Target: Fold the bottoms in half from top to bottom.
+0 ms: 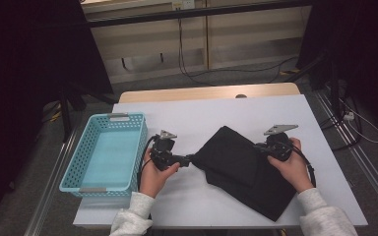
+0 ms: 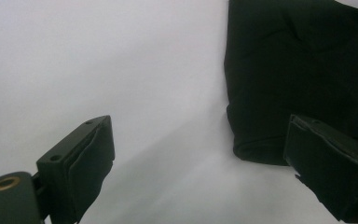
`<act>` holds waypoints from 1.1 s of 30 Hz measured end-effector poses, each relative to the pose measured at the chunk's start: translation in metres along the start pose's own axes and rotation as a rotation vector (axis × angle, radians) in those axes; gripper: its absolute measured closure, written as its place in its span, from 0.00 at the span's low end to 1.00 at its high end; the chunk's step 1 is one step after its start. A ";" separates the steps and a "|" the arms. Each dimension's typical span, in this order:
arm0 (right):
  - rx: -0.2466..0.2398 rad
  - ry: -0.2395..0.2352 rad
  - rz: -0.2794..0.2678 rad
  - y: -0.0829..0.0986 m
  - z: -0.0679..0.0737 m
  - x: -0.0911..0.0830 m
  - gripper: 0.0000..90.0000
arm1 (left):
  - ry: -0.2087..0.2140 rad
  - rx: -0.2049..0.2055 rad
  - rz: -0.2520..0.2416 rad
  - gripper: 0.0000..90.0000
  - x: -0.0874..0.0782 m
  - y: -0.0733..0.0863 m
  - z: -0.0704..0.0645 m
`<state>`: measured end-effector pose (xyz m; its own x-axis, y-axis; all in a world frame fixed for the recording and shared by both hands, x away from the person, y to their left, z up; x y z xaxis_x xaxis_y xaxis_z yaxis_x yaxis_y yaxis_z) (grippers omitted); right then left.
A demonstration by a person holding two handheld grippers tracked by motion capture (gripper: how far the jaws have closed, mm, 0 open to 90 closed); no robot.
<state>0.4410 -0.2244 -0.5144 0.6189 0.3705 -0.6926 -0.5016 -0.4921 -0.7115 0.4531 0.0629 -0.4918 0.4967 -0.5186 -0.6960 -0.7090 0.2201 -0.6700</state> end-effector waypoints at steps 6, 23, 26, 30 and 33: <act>0.104 0.022 -0.058 -0.001 -0.016 -0.017 0.69 | 0.002 -0.002 -0.003 0.10 -0.001 0.000 -0.001; 0.100 -0.093 -0.020 0.006 0.005 0.001 0.89 | 0.001 0.007 0.008 0.10 -0.001 0.001 -0.001; 0.058 -0.083 -0.010 0.003 0.009 -0.001 0.91 | -0.001 0.002 0.004 0.10 -0.001 0.001 0.000; 0.085 -0.095 -0.035 -0.002 0.009 -0.009 0.92 | 0.005 0.000 0.002 0.10 -0.002 0.000 -0.001; 0.094 -0.095 -0.048 -0.006 0.009 -0.016 0.92 | 0.004 -0.003 -0.005 0.10 -0.002 -0.001 -0.001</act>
<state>0.4288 -0.2202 -0.5003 0.5858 0.4668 -0.6625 -0.5301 -0.3977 -0.7489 0.4522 0.0626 -0.4897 0.4979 -0.5233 -0.6916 -0.7081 0.2152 -0.6725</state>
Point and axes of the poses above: each handheld gripper's, and its own axes: x roughly forward along the jaws, y roughly out of its underside, z roughly to its left, the point moved 9 cm from there along x, roughly forward along the jaws, and after that the axes turned 11 degrees about -x, right-handed, at the moved point
